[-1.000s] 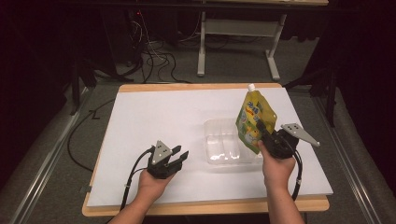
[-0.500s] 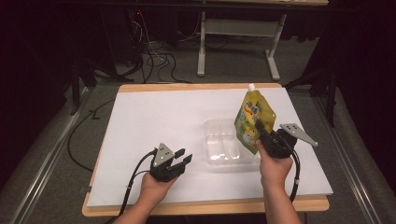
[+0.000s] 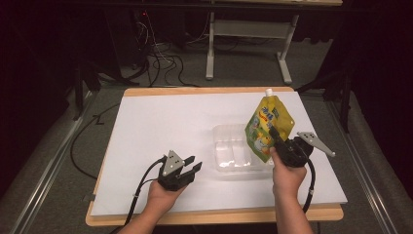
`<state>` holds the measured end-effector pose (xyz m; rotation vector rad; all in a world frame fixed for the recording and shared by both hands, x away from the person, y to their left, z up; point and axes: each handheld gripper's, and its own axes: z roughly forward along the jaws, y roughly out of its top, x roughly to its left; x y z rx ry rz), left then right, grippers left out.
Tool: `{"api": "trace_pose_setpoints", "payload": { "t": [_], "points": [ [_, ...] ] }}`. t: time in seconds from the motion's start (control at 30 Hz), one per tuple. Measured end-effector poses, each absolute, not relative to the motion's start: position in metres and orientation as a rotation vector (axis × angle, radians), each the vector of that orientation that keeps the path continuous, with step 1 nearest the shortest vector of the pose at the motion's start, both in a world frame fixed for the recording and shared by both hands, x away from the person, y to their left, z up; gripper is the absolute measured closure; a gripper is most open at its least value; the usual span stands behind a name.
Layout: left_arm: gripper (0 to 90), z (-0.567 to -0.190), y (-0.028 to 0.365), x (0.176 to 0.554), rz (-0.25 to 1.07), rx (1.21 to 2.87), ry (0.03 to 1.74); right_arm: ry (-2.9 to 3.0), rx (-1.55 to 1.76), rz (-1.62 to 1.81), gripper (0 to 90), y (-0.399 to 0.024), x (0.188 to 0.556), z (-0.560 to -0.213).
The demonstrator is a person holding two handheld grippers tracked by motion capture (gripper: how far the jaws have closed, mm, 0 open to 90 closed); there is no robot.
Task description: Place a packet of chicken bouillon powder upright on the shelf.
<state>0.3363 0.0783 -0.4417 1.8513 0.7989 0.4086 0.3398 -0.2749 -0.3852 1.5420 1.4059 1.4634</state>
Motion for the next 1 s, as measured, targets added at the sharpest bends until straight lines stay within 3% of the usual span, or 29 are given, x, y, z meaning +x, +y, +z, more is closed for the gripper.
{"api": "trace_pose_setpoints", "payload": {
  "t": [1.0],
  "points": [
    [64.6,-0.438,0.081,0.332,0.428,1.851,0.783,1.425,1.517,1.436,86.4,-0.266,0.344,-0.402]
  ]
}}
